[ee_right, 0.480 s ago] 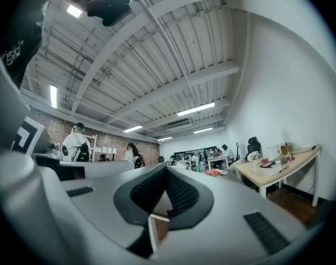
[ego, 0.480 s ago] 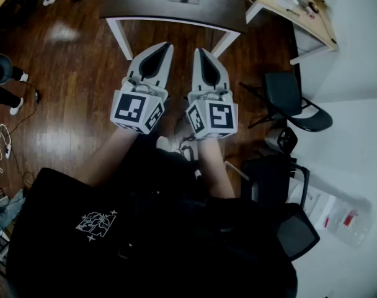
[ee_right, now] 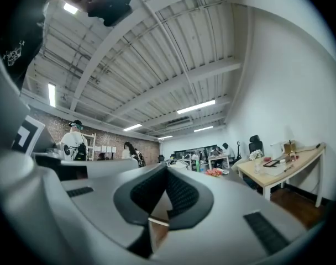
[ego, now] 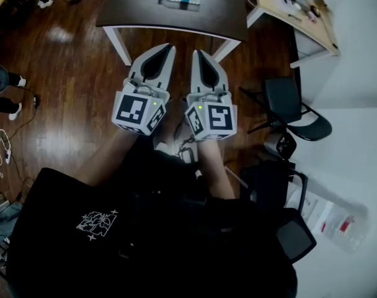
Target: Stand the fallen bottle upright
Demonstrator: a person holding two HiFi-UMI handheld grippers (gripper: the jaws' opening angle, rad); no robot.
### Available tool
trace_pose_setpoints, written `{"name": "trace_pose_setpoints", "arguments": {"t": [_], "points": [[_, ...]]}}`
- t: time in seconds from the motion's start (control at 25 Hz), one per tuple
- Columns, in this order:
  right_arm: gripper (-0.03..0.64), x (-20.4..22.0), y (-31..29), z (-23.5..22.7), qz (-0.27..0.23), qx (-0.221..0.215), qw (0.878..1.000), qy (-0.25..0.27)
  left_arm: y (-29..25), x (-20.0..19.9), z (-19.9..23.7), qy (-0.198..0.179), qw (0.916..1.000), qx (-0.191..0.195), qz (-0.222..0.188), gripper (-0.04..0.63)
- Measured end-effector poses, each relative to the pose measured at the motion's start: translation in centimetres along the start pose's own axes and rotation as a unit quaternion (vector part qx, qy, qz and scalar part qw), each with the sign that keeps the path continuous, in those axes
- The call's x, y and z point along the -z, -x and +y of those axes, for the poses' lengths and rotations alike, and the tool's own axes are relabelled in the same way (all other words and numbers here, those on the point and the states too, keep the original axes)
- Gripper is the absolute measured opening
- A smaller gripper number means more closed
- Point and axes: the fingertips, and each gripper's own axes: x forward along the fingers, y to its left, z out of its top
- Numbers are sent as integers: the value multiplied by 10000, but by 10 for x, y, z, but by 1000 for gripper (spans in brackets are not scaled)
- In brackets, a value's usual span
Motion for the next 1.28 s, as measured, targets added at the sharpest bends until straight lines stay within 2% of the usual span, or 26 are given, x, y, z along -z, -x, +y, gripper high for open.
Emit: {"name": "trace_pose_setpoints", "arguments": {"t": [0.68,0.96,1.28], "points": [[21,17,-187,-48,157,252,9995,-69,-135,11,144,243,9994,155,201,0],[21,25,-229,-78,290,245,9993,-70,-175,19,170,292,9992,60,281,0],[21,36,-281,-130,453,-202,9988,22,-241,31,184,250,9990,-315,215,0]]}}
